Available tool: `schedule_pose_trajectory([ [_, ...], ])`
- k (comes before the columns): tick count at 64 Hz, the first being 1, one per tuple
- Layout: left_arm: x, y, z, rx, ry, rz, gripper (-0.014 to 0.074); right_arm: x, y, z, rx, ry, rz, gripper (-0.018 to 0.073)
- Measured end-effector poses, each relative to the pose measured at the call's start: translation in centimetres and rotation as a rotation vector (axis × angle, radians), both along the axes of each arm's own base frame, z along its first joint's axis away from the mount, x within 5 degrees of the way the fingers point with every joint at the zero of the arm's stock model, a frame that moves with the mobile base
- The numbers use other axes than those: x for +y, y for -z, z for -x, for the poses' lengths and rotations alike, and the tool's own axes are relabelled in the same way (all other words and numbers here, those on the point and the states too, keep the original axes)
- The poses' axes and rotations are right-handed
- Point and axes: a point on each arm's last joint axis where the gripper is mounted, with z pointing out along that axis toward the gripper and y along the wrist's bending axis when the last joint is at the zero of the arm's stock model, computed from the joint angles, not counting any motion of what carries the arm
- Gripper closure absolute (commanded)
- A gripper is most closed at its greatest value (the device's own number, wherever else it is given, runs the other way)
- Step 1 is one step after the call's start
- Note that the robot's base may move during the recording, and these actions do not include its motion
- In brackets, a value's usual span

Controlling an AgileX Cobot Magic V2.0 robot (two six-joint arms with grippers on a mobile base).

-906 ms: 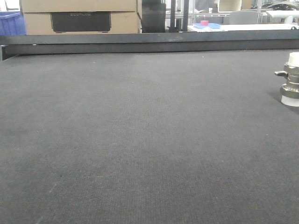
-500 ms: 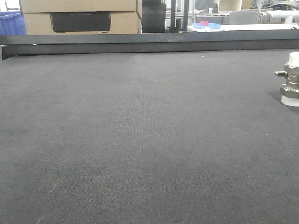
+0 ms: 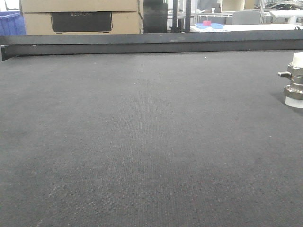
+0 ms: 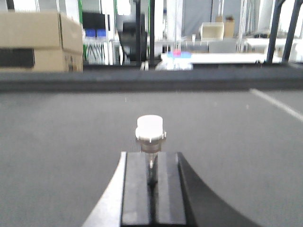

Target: Place valve from conveyor to right shelf box

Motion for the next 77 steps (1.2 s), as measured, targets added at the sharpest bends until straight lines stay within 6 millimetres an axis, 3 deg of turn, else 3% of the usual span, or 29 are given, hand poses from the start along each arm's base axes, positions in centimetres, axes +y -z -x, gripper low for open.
schedule_pose_trajectory([
  [11, 0.1, -1.5, 0.3, -0.099, -0.003, 0.017, 0.0708, -0.1, -1.3, 0.2, -0.093, 0.008, -0.003, 0.0713],
  [22, -0.2, -6.8, 1.5, -0.173, -0.008, -0.062, 0.0668, 0.0, -6.3, 1.6, -0.166, -0.004, -0.002, 0.0701],
  [30, -0.2, -10.8, 1.5, -0.094, -0.017, -0.1, 0.0485, 0.1, -10.3, 2.7, -0.205, -0.013, -0.001, 0.0551],
  [36, 0.0, -12.9, 0.6, 0.013, -0.018, -0.098, 0.03, 0.1, -12.6, 2.6, -0.195, -0.016, 0.0, 0.0314],
  [44, 0.1, -14.5, -0.9, 0.142, -0.016, -0.089, 0.0127, 0.1, -14.7, 1.1, -0.15, -0.018, 0.002, 0.0022],
  [46, 0.2, -14.7, -1.5, 0.175, -0.015, -0.087, 0.0102, 0.1, -15.0, 0.5, -0.132, -0.015, 0.011, -0.0017],
  [54, 0.2, -15.6, -3.0, 0.286, -0.002, -0.057, 0.003, 0.1, -14.9, -2.0, -0.038, -0.002, 0.063, -0.0009],
  [66, 0.0, -17.0, -4.7, 0.393, 0.032, -0.032, 0.0025, 0.2, -14.8, -6.0, 0.15, -0.007, 0.085, -0.0009],
  [77, 0.0, -18.4, -6.7, 0.518, 0.044, -0.02, 0.0025, 0.3, -18.1, -9.7, 0.352, -0.022, 0.094, -0.0009],
])
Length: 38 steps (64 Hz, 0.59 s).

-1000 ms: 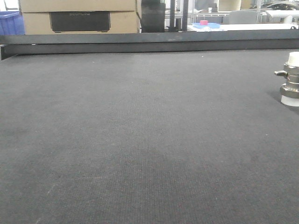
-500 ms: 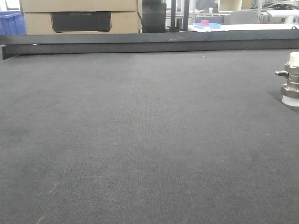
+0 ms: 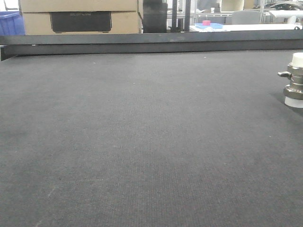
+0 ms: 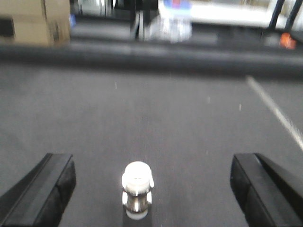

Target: Place valve from conveyor to right shelf box

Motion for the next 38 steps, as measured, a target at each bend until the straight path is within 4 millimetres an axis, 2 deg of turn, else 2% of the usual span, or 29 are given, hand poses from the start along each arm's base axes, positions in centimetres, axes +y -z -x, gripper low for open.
schedule_pose_trajectory([
  [11, 0.1, -1.5, -2.2, 0.135, -0.023, 0.048, 0.0025, 0.2, -3.2, -4.6, 0.206, -0.009, 0.008, -0.0009],
  [21, 0.3, -1.5, -4.7, 0.263, -0.033, 0.057, 0.0025, 0.3, -4.4, -9.1, 0.398, -0.034, 0.049, -0.0009],
  [31, 0.4, -0.2, -6.6, 0.366, -0.038, 0.056, 0.0025, 0.4, -3.5, -13.4, 0.539, -0.056, 0.078, -0.0009],
  [38, 0.4, 0.3, -7.2, 0.395, -0.039, 0.057, 0.0025, 0.5, -1.3, -16.6, 0.641, -0.071, 0.093, -0.0009],
])
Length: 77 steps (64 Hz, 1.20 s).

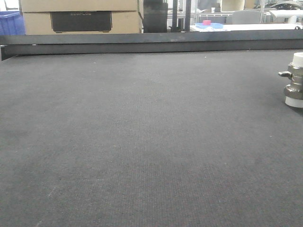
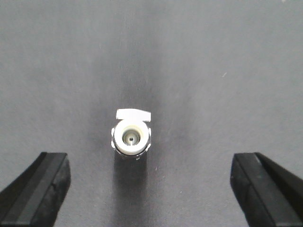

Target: Place valve from conveyor to right shelf box

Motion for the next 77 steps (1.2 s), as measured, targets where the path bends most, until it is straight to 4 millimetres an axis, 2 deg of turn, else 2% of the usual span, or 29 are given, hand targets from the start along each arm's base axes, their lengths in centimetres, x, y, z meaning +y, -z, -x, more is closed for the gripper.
schedule_pose_trajectory([
  [15, 0.1, 0.4, -0.6, 0.022, -0.004, -0.011, 0.0025, 0.1, 6.6, -4.9, 0.201, -0.014, 0.012, -0.0009],
  [27, 0.2, 0.4, -0.7, 0.023, -0.005, -0.014, 0.0025, 0.1, 10.5, -7.3, 0.28, -0.015, 0.014, -0.0009],
  [44, 0.2, 0.4, -0.7, 0.023, -0.005, -0.014, 0.0025, 0.5, 14.7, -9.3, 0.347, -0.015, -0.019, -0.0009],
  [57, 0.2, 0.4, -0.7, 0.023, -0.005, -0.014, 0.0025, 0.6, 16.7, -10.1, 0.378, -0.02, -0.023, 0.001],
  [64, 0.2, 0.4, -0.7, 0.023, -0.005, -0.014, 0.0025, 0.6, 17.1, -10.3, 0.383, -0.021, -0.022, 0.012],
  [72, 0.2, 0.4, -0.7, 0.023, -0.005, -0.014, 0.0025, 0.6, 17.1, -10.4, 0.374, -0.026, -0.018, 0.0376],
  [77, 0.2, 0.4, -0.6, 0.025, -0.005, -0.014, 0.0025, 0.7, 17.1, -10.4, 0.374, -0.029, -0.015, 0.0597],
])
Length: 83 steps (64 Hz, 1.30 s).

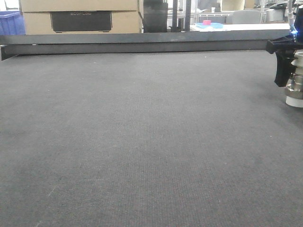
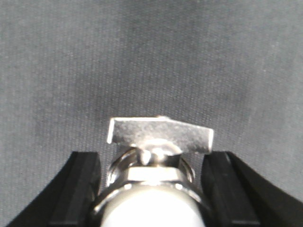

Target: Place valve from conveyor to right shelf box

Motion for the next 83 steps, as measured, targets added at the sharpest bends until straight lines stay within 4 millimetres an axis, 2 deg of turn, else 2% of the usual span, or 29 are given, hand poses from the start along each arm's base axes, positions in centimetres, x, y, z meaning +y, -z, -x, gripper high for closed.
schedule_pose_trajectory([
  [4, 0.0, 0.1, 0.1, 0.01, 0.0, 0.001, 0.0025, 0.0, 0.0, 0.0, 0.0, -0.002, 0.0, 0.0728],
  [11, 0.1, 0.2, 0.0, 0.062, -0.001, -0.018, 0.0025, 0.0, -0.3, 0.1, -0.005, -0.003, 0.004, 0.0713],
  [16, 0.4, 0.3, -0.5, 0.117, -0.008, -0.042, 0.0025, -0.1, -1.3, 0.5, -0.021, -0.005, 0.009, 0.0713],
  [21, 0.6, 0.4, -1.5, 0.168, -0.012, -0.058, 0.0025, -0.1, -3.0, 1.1, -0.059, -0.004, 0.004, 0.0713],
  [31, 1.8, 0.9, -4.0, 0.263, -0.005, -0.062, 0.0025, 0.2, -7.8, 3.7, -0.178, 0.004, -0.038, 0.0713],
  [41, 4.1, 2.3, -7.1, 0.335, 0.004, -0.04, 0.0025, 0.5, -10.2, 7.1, -0.251, 0.007, -0.071, 0.0713],
  [49, 5.7, 3.8, -9.7, 0.387, 0.001, -0.044, 0.0025, 1.0, -10.6, 9.9, -0.26, -0.009, -0.077, 0.0713],
  [59, 6.1, 6.2, -13.2, 0.424, 0.034, -0.004, 0.0025, 1.7, -10.9, 12.5, -0.275, -0.034, -0.089, 0.0713],
  [66, 6.4, 8.1, -14.9, 0.45, 0.042, 0.016, 0.0025, 1.9, -11.2, 13.0, -0.29, -0.039, -0.095, 0.0713],
  [67, 6.6, 9.6, -15.9, 0.474, 0.044, 0.021, 0.0025, 2.0, -11.3, 13.2, -0.302, -0.04, -0.095, 0.0713],
  [83, 7.1, 13.3, -17.8, 0.529, 0.044, 0.035, 0.0025, 2.0, -11.3, 13.1, -0.31, -0.039, -0.096, 0.0713],
])
